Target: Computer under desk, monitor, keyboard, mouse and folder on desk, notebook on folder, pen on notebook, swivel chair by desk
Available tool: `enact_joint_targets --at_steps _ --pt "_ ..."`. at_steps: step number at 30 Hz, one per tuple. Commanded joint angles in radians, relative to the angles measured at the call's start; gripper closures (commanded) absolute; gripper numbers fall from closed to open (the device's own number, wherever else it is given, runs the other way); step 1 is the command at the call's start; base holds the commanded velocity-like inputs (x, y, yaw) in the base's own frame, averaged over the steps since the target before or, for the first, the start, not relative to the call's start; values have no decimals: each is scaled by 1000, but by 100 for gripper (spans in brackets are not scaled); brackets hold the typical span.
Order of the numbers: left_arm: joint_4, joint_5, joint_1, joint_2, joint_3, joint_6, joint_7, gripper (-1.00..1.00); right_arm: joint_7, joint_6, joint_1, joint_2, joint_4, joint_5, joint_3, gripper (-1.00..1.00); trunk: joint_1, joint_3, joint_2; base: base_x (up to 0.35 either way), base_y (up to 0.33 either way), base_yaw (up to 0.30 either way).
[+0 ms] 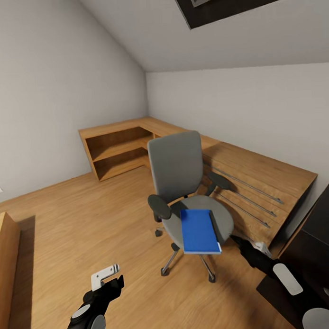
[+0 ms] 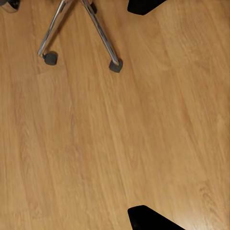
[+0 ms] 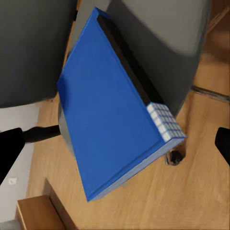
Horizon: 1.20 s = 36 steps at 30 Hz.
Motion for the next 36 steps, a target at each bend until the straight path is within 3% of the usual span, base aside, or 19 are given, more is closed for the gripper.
enact_joint_targets --at_steps 1,36 --pt "-1 10 -1 0 -1 2 10 -100 7 9 -1 -3 6 -4 -4 -100 4 -4 -8 0 0 0" --pt "-1 10 -1 0 0 2 11 -100 73 3 -1 -1 13 -4 4 -100 138 -114 -253 0 0 0"
